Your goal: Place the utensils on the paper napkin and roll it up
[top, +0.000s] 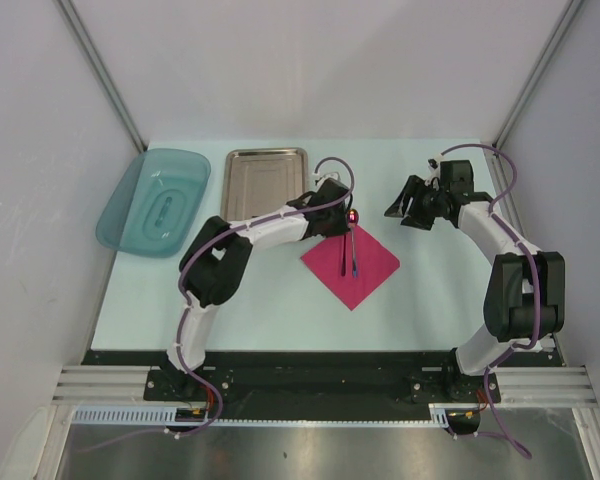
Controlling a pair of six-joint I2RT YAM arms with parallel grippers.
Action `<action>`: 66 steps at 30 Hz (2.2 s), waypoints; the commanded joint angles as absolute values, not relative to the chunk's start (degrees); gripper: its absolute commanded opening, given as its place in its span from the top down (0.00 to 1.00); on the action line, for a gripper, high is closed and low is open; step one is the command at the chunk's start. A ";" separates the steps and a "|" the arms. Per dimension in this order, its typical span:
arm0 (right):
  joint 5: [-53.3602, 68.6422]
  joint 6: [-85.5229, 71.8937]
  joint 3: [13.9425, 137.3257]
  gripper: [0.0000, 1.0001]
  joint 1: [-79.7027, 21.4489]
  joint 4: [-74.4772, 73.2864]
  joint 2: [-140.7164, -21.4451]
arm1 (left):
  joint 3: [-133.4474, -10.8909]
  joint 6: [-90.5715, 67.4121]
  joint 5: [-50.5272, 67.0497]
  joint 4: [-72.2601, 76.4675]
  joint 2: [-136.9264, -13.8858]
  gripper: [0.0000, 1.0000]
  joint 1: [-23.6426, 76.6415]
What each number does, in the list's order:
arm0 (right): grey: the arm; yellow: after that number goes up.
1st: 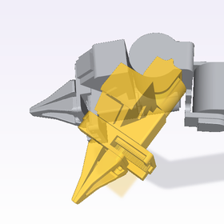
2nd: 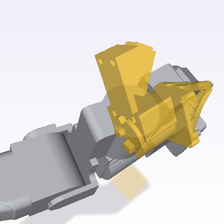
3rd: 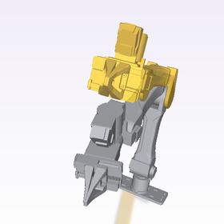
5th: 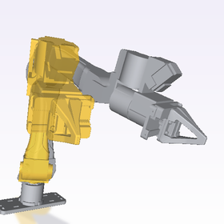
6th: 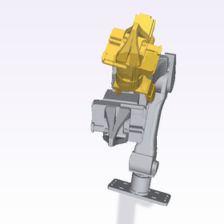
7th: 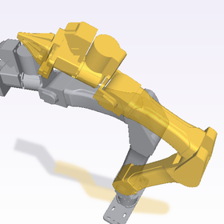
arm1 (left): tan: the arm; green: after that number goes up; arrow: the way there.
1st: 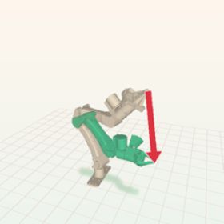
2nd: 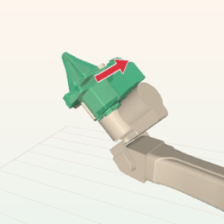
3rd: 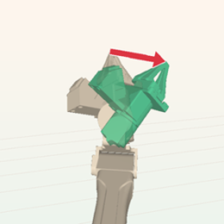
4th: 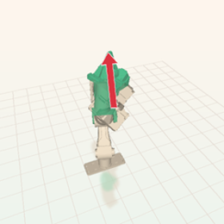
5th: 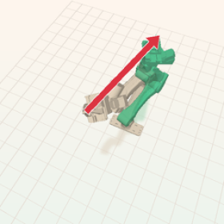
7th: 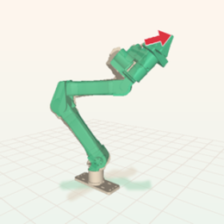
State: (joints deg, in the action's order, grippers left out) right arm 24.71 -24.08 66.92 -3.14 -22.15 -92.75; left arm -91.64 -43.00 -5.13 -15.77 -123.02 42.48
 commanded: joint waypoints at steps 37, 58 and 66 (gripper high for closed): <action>26.28 -25.14 65.92 0.37 -3.08 -19.60 -91.49 | -94.57 -42.80 -4.66 -12.48 -125.34 0.59 42.71; 42.80 -16.35 62.84 0.32 -2.81 -22.85 -92.28 | -51.35 29.67 18.45 -1.24 -87.71 0.27 53.52; 43.15 -15.29 62.40 0.32 -1.94 -24.87 -92.11 | -54.40 38.49 16.27 -0.26 -97.20 0.35 61.52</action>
